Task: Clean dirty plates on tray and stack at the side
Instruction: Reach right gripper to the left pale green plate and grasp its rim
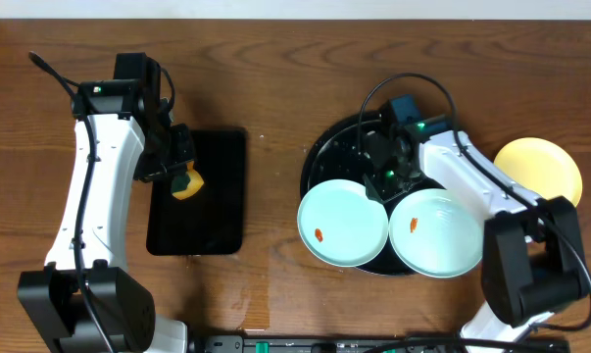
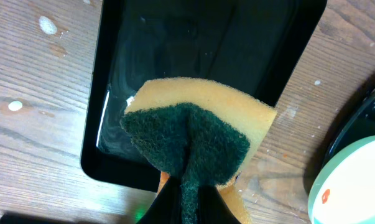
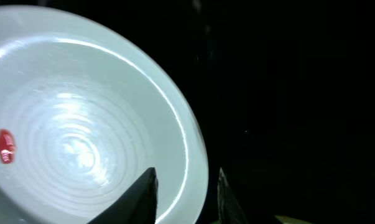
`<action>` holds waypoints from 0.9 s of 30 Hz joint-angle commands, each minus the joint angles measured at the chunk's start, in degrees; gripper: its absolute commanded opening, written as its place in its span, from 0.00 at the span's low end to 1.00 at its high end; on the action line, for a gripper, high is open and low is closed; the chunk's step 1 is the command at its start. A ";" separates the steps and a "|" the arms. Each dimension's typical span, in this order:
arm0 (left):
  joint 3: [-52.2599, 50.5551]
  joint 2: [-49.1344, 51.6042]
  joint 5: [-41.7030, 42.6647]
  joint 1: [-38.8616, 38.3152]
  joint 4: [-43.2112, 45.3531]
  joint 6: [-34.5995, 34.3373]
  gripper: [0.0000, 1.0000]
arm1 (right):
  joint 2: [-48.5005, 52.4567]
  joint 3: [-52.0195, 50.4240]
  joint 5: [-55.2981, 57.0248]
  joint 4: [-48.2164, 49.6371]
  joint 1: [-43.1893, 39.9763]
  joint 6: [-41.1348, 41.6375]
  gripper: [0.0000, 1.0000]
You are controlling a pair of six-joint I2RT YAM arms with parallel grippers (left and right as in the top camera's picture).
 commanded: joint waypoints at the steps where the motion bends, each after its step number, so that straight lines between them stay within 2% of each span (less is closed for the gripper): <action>1: -0.02 -1.60 -0.11 0.09 -0.13 0.68 0.08 | 1.14 -0.28 0.74 -0.42 0.52 -2.16 0.27; 6: -0.02 -1.60 -0.11 0.09 -0.09 0.68 0.08 | 1.31 -0.98 -0.46 -0.83 0.55 -1.90 0.28; 12: -0.02 -1.60 -0.11 0.09 -0.07 0.68 0.08 | 1.31 -6.08 -1.16 4.57 0.11 -1.05 0.27; 20: -0.02 -1.60 -0.11 0.09 -0.13 0.68 0.08 | 1.29 -6.21 2.71 8.26 -0.07 3.58 0.01; 27: -0.02 -1.60 -0.11 0.09 -0.13 0.68 0.08 | 1.18 -5.66 18.01 12.41 -0.17 10.49 0.01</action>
